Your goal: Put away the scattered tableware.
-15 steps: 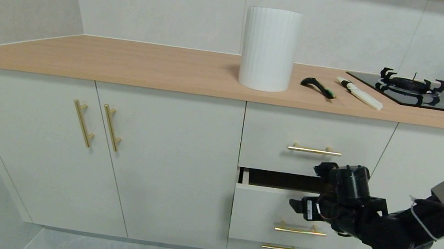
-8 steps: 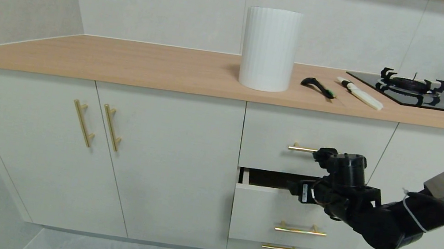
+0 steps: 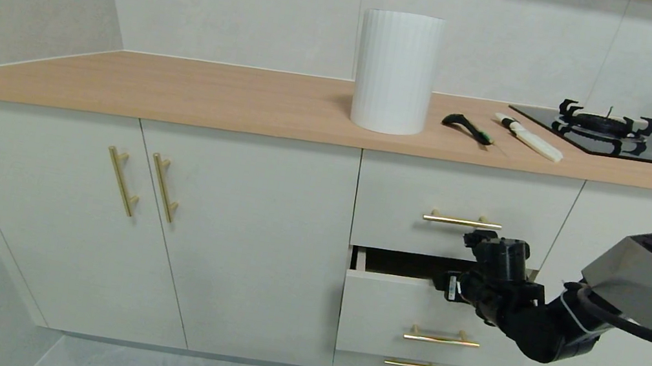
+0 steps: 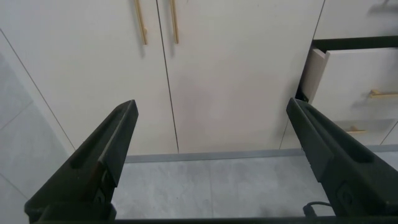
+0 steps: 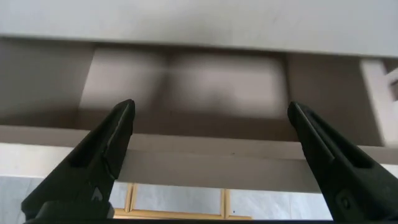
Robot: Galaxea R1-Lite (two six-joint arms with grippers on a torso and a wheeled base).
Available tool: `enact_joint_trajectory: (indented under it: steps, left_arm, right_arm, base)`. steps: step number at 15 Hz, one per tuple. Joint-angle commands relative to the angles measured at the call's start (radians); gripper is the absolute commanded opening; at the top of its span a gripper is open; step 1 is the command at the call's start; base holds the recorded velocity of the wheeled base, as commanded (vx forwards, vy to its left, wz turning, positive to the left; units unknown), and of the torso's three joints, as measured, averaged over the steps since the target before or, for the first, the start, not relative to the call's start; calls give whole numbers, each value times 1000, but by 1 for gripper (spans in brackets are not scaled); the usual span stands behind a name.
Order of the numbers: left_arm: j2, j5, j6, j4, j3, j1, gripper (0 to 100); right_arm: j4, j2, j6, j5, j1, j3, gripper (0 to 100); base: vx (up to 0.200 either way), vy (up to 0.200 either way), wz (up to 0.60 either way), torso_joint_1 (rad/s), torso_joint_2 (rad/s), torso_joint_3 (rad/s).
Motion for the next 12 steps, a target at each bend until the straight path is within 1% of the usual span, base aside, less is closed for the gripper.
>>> enact_joint_trajectory:
  steps: [1, 3, 5, 7, 8, 9, 10, 12]
  left_arm:
    - [0, 0, 0, 0, 0, 0, 100]
    - [0, 0, 0, 0, 0, 0, 100]
    - [0, 0, 1, 0, 0, 0, 100]
    - [0, 0, 0, 0, 0, 0, 100]
    - [0, 0, 0, 0, 0, 0, 100]
    - [0, 0, 1, 0, 0, 0, 100]
    - [0, 0, 0, 0, 0, 0, 100]
    - [0, 0, 0, 0, 0, 0, 100]
  right_arm:
    - [18, 3, 0, 0, -1, 2, 100]
    - [63, -29, 0, 6, -1, 14, 100]
    - [104, -72, 0, 48, -1, 37, 100]
    - [176, -152, 0, 117, 0, 74, 100]
    - [186, -172, -2, 140, 2, 88, 100]
    - [207, -209, -3, 186, 4, 112, 100]
    - [247, -236, -34, 200, 5, 123, 100]
    - [271, -259, -72, 203, 5, 148, 100]
  base:
    - [0, 0, 0, 0, 0, 0]
    - [0, 0, 0, 0, 0, 0]
    - [0, 0, 0, 0, 0, 0]
    - [0, 0, 0, 0, 0, 0]
    - [0, 0, 0, 0, 0, 0]
    - [0, 0, 0, 0, 0, 0]
    - [0, 0, 0, 0, 0, 0]
    - [0, 0, 0, 0, 0, 0]
